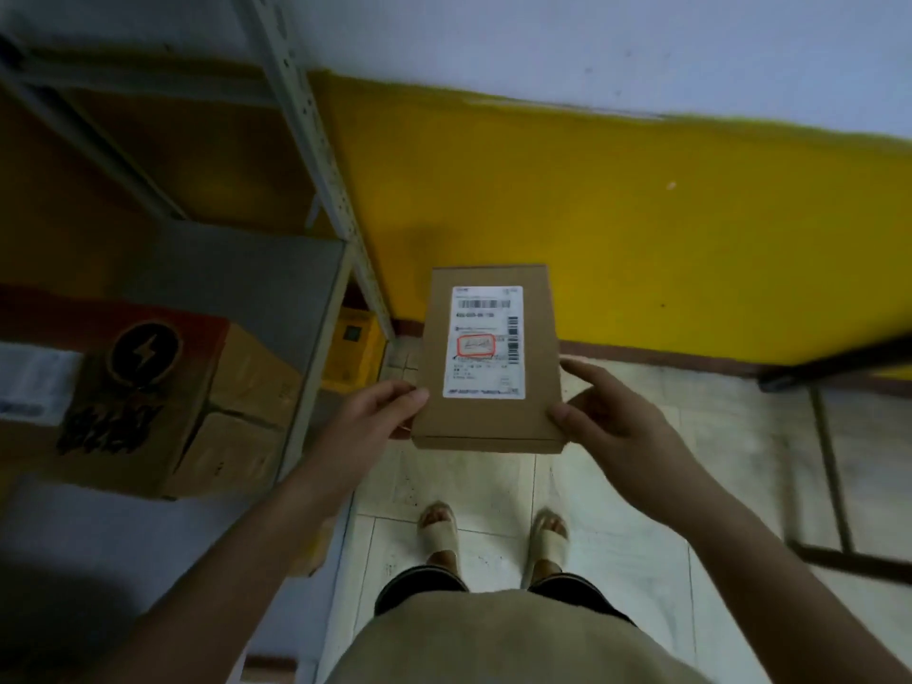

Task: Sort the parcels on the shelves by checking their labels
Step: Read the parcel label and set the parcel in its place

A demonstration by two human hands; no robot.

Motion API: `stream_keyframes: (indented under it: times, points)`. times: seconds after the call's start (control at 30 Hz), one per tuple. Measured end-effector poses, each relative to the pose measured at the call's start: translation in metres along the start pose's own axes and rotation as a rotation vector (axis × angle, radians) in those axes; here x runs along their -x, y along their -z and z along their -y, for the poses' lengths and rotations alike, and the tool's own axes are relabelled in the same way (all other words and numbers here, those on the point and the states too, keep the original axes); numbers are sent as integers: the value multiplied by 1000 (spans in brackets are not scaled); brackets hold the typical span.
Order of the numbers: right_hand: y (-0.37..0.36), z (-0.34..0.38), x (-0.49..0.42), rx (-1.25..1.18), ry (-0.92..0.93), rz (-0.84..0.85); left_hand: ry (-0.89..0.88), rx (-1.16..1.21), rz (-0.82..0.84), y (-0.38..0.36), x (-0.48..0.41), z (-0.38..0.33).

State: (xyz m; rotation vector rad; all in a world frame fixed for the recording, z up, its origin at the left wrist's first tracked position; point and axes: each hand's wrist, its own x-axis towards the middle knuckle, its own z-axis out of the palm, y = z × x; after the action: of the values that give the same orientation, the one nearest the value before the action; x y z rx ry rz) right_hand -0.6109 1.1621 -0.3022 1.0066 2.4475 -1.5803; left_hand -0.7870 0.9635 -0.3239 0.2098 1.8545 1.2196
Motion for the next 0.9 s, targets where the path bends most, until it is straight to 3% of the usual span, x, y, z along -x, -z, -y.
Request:
stream_keyframes:
  times: [0.13,0.33,0.53,0.9]
  points:
    - [-4,-5,38,31,25,-54,-19,-55,5,-20,18,-3]
    - [12,-55,114,-128,-25,-188,-113,-204,206,-80,43,-10]
    - [42,-117,215,-215,-96,-397,-264,-380,444,-178,81,-20]
    - [90,-200,398,-282,-126,-861,-524,-493,803,-347,176,-2]
